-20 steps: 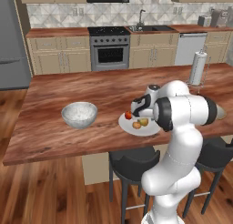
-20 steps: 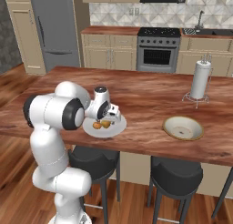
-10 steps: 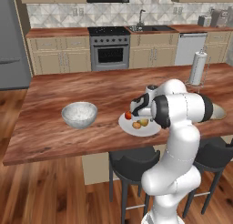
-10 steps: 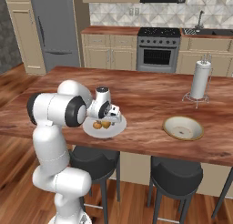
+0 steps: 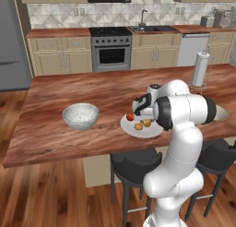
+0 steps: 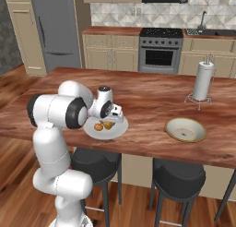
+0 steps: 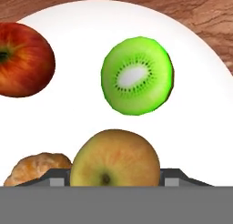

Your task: Take the fruits from the plate on the dining counter and place two fruits in each bowl.

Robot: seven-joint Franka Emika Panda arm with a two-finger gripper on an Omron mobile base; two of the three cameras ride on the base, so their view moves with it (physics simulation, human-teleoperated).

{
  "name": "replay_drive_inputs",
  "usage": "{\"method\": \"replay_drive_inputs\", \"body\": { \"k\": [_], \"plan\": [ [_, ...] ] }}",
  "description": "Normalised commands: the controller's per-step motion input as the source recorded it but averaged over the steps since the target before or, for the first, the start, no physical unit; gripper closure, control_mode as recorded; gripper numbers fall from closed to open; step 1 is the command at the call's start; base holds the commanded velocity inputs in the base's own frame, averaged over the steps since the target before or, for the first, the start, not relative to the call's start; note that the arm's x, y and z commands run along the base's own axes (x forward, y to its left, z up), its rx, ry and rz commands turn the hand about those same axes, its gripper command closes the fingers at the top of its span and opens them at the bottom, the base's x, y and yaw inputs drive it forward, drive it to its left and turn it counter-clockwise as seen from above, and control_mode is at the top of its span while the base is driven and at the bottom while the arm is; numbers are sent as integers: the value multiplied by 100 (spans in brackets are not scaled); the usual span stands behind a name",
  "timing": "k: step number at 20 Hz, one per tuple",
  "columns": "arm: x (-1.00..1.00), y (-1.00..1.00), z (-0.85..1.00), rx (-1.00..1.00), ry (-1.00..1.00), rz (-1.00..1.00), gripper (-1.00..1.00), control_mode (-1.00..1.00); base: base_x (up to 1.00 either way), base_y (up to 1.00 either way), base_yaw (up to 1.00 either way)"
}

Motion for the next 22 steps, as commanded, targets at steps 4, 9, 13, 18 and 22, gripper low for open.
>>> {"method": "replay_drive_inputs", "body": {
  "k": [4,9,13,18,22],
  "plan": [
    [-16,-34,58,0,0,-3,100,-100,0,0,0],
    [-31,-70,58,0,-4,-4,100,-100,0,0,0],
    [-29,-53,75,0,0,-9,100,-100,0,0,0],
    [-8,-73,58,0,0,-13,100,-100,0,0,0],
    [-11,-85,35,0,3,-20,100,-100,0,0,0]
  ]
}}
